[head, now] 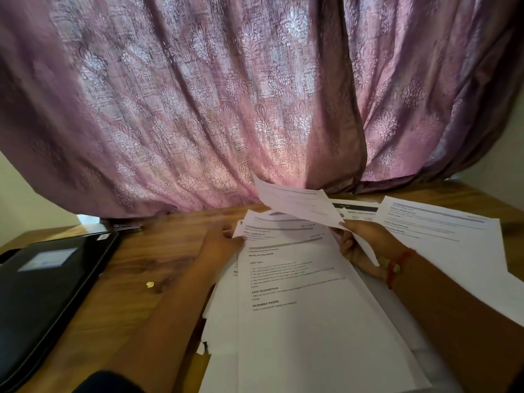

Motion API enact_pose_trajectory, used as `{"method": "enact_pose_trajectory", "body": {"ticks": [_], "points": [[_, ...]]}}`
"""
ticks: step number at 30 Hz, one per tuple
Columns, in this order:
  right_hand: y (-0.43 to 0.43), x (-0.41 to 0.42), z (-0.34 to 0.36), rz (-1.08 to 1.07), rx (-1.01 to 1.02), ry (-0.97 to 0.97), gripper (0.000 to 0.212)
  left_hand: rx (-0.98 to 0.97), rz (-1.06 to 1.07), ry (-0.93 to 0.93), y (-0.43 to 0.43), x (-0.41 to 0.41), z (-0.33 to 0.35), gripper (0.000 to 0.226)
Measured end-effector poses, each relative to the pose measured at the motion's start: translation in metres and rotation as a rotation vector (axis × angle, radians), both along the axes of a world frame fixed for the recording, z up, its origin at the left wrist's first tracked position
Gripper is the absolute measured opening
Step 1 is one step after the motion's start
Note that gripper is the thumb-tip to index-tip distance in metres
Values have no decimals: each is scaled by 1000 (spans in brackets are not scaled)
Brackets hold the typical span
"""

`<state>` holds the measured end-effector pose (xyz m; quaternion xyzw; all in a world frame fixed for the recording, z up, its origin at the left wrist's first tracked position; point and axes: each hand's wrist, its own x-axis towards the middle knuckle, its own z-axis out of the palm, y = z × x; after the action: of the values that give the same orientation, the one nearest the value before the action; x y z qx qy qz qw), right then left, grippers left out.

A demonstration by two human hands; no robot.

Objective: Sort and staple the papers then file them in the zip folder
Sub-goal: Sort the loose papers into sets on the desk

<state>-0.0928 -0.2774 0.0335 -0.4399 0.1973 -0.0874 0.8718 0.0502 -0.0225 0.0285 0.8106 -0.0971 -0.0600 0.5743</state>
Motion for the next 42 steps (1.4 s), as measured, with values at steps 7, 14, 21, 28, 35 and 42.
{"method": "enact_pose_trajectory", "body": {"ticks": [7, 14, 21, 28, 35, 42], "points": [[4, -5, 6, -1, 41, 4, 18, -202, -107, 121, 16, 5, 3, 43], [4, -6, 7, 0, 83, 0, 18, -137, -261, 19, 20, 0, 9, 58], [3, -5, 6, -22, 75, 8, 15, -234, -250, 152, 23, -3, 9, 33], [7, -10, 10, -60, 81, -8, 13, -300, -85, 132, 33, -3, 11, 29], [3, -5, 8, -36, -34, 29, 19, -232, 117, -154, 60, 10, 29, 9], [-4, -1, 7, -34, -469, 171, 21, -318, 243, -237, 79, 10, 43, 9]]}}
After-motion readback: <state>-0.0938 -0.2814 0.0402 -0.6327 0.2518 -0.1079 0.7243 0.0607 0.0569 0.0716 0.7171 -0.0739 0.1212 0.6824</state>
